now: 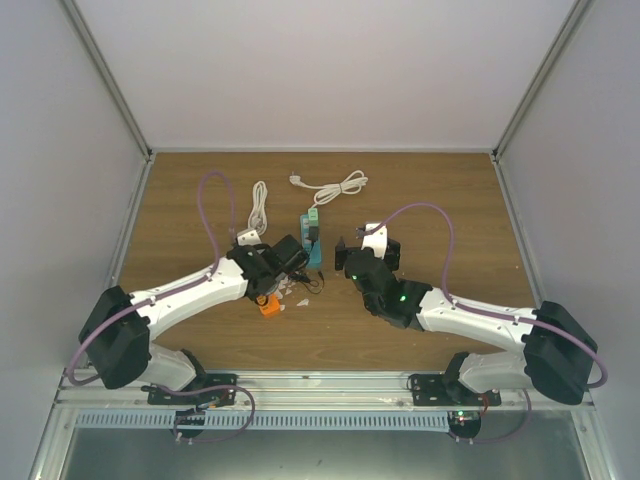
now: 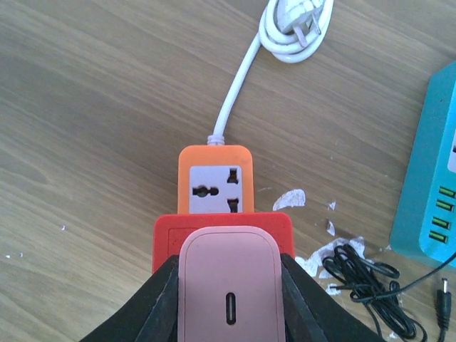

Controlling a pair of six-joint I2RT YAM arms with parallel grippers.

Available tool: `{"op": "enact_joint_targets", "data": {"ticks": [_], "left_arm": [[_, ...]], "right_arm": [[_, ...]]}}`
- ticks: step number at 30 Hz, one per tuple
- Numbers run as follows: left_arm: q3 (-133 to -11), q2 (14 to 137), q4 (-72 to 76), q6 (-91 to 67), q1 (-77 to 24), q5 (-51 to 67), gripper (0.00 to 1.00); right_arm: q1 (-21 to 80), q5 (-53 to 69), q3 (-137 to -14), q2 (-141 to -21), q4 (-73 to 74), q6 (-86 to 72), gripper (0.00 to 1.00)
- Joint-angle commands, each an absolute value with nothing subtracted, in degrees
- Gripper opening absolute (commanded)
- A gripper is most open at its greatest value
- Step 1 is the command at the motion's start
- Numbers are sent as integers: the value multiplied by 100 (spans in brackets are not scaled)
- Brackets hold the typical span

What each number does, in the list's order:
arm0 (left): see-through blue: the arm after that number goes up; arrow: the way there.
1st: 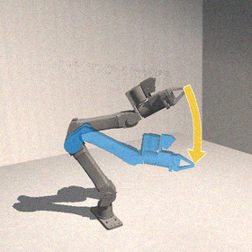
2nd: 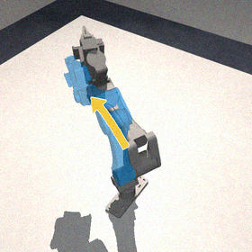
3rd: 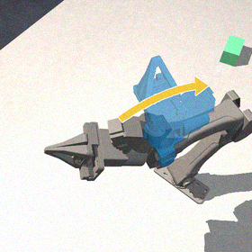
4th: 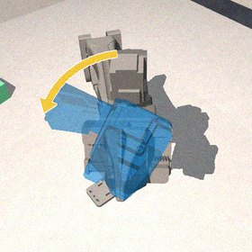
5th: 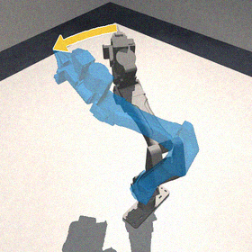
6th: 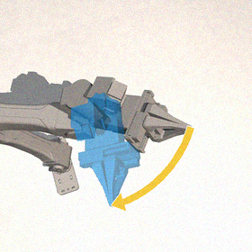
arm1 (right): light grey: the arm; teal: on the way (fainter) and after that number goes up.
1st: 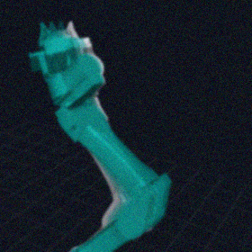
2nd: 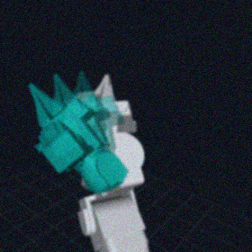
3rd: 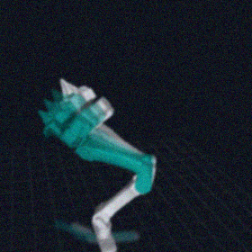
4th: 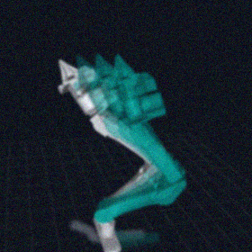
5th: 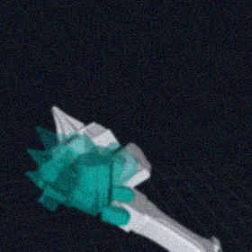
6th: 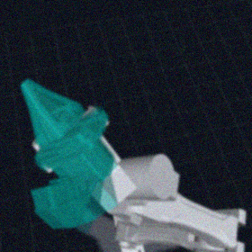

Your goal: Insert the plug

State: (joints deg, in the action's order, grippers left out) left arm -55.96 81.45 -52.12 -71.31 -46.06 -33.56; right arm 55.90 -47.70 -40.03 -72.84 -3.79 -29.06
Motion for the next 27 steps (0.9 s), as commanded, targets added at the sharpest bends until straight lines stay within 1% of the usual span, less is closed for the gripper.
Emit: {"op": "enact_joint_targets", "data": {"ticks": [1, 10, 14, 25, 26, 27], "left_arm": [[-4721, 9236, -5740, -7356, -4594, -1923, 0], [-4417, 9419, -5236, -7146, -4622, -1605, 0], [-4492, 9462, -5276, -7070, -4623, -1513, 0], [-4989, 8634, -5717, -6624, -4649, -1342, 0], [-5032, 8544, -5735, -6579, -4649, -1363, 1], [-5046, 8442, -5751, -6550, -4649, -1370, 7]], "right_arm": [[5528, -4924, -4042, -7286, -361, -3096, 99], [5528, -4923, -4051, -7277, -352, -3103, 100], [5528, -4920, -4052, -7271, -343, -3103, 100], [5528, -4906, -4067, -7272, -326, -3072, 100], [5528, -4892, -4082, -7279, -319, -3068, 100], [5528, -4886, -4088, -7296, -309, -3067, 99]]}}
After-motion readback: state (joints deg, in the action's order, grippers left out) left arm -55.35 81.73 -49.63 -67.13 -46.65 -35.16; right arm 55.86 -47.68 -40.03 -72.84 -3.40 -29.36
